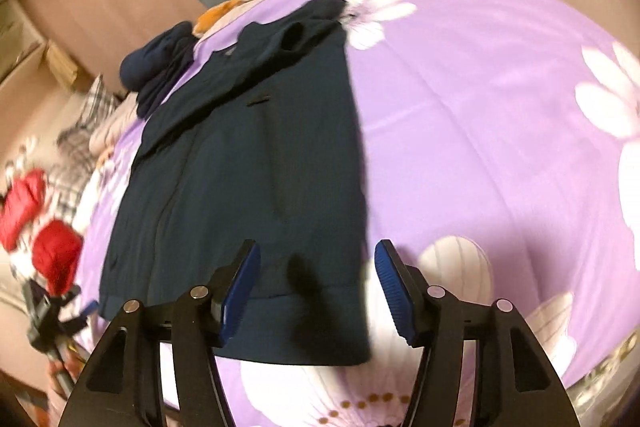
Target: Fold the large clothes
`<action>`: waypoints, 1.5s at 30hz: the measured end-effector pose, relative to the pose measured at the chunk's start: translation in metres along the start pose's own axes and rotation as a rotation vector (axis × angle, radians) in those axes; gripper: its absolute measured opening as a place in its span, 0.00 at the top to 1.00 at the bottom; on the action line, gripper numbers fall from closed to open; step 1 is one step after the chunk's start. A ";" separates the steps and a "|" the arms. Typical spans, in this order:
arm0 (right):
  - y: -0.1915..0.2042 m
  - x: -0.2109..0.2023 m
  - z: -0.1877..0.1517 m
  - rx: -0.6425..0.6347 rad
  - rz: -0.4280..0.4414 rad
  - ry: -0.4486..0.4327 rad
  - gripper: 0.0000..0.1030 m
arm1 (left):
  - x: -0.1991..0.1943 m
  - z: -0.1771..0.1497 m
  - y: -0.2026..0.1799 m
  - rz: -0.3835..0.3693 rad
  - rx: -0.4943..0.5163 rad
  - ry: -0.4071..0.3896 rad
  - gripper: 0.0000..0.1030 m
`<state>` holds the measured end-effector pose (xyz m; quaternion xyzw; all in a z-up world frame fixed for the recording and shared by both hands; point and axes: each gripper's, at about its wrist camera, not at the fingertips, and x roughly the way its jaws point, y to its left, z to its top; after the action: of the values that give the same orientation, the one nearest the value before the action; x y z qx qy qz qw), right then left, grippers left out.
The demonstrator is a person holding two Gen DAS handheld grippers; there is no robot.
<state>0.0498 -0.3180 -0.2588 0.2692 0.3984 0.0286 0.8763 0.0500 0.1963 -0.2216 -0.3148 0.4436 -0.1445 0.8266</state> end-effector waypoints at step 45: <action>0.006 0.041 0.012 0.091 0.281 0.119 0.41 | 0.081 0.031 -0.039 -0.170 0.062 0.181 0.08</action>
<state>0.0872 -0.3072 -0.2778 0.3598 0.4087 0.1487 0.8254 0.1230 0.1372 -0.2354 -0.3111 0.4834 -0.2558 0.7772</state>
